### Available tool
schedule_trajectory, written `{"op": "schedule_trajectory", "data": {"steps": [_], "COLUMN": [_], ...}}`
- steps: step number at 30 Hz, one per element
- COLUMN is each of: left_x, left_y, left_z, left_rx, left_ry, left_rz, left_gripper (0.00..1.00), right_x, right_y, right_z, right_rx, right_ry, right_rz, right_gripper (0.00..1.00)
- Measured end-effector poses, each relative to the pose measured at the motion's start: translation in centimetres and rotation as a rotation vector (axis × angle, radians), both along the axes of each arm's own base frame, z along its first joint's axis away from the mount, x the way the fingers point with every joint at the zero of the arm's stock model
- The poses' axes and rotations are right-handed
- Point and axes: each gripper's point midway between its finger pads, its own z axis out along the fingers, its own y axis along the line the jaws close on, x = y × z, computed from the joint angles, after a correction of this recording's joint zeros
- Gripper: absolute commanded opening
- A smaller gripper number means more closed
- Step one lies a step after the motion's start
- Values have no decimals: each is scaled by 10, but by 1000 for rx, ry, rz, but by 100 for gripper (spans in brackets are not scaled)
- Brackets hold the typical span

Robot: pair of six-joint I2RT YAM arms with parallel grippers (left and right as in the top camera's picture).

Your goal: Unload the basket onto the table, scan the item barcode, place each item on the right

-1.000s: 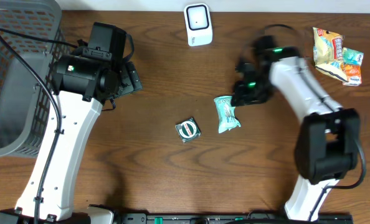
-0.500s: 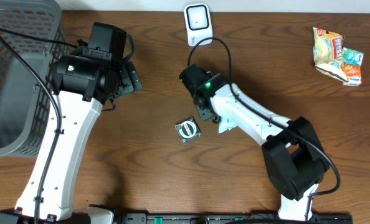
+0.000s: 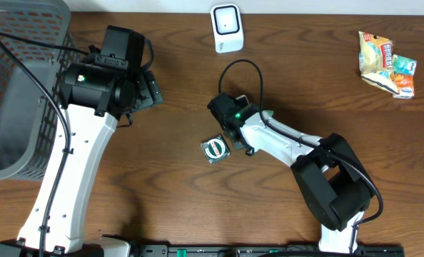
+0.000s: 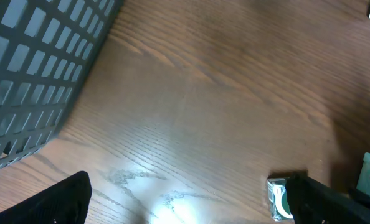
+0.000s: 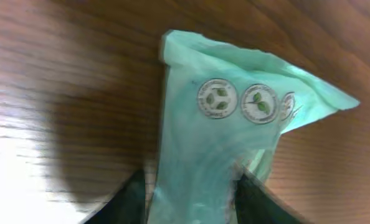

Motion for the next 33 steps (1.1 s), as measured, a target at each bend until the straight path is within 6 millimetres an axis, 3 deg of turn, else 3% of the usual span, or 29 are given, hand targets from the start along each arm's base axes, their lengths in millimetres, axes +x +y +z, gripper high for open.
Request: {"op": "schedule_trajectory", "data": {"steps": [4,11,15,17,21,23,26,31,33], "left_x": [0,0,0,0,0,0,0,0,0], "left_y": [0,0,0,0,0,0,0,0,0], "left_z": [0,0,0,0,0,0,0,0,0], "left_rx": [0,0,0,0,0,0,0,0,0], "left_ry": [0,0,0,0,0,0,0,0,0], "left_rz": [0,0,0,0,0,0,0,0,0], "left_gripper": [98,98,98,98,98,98,98,98,98], "right_x": [3,12,24,29,27,22,12,-11,-16], "right_y": [-3,-9,-7,-2,-1,0,2,-6,-14], "right_z": [1,9,29,50,81,87,81,32,19], "right_rx": [16,231,516,721,1055,1174,1327,1461,1491], "right_ry": [0,130,226,265,328,351,400,528,558], "right_rz": [-19,-84,-73,-35,37,62,70,-51,-112], "right_gripper": [1,1,1,1,1,1,1,2,13]}}
